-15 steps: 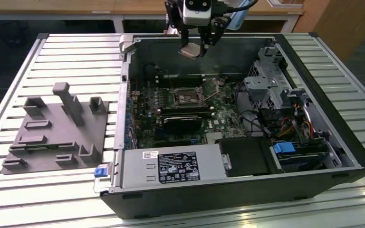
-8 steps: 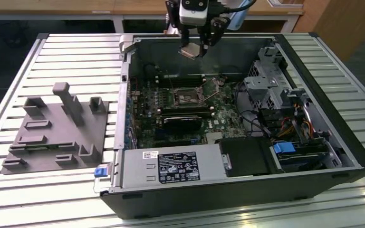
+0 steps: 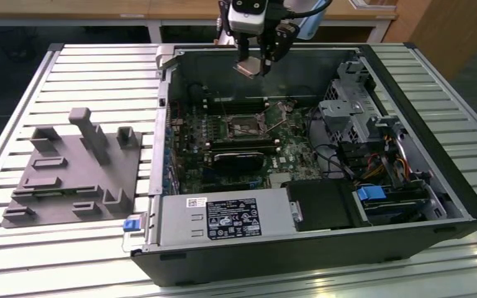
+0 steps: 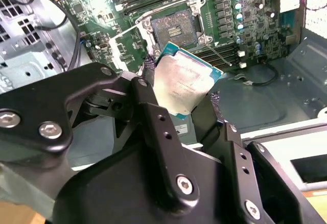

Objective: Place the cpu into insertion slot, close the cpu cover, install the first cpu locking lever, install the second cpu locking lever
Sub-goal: 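Place the cpu into insertion slot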

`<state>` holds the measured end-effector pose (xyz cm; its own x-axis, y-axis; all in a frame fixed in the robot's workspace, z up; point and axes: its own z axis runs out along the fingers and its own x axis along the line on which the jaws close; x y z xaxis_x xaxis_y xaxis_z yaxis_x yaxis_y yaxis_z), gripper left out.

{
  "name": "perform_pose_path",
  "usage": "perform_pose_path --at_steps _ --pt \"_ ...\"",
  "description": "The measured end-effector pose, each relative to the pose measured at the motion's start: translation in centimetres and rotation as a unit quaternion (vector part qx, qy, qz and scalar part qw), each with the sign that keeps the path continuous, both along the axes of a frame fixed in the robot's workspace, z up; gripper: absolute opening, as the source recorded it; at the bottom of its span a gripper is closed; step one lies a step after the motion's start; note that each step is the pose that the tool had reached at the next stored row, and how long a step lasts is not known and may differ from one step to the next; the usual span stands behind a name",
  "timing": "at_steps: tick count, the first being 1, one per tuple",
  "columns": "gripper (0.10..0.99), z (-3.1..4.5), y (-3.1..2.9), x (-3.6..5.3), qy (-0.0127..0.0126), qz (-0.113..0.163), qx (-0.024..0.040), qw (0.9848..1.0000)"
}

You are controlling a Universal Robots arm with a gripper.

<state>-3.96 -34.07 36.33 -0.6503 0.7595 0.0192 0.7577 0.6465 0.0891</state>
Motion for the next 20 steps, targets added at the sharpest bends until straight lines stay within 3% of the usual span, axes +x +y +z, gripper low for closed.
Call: perform_pose_path --at_steps 10,20 --pt "0.537 -0.09 0.00 -0.01 0.0000 -0.052 0.0000 0.9986" --pt "0.537 -0.14 0.00 -0.01 0.0000 -0.096 0.0000 0.9953"
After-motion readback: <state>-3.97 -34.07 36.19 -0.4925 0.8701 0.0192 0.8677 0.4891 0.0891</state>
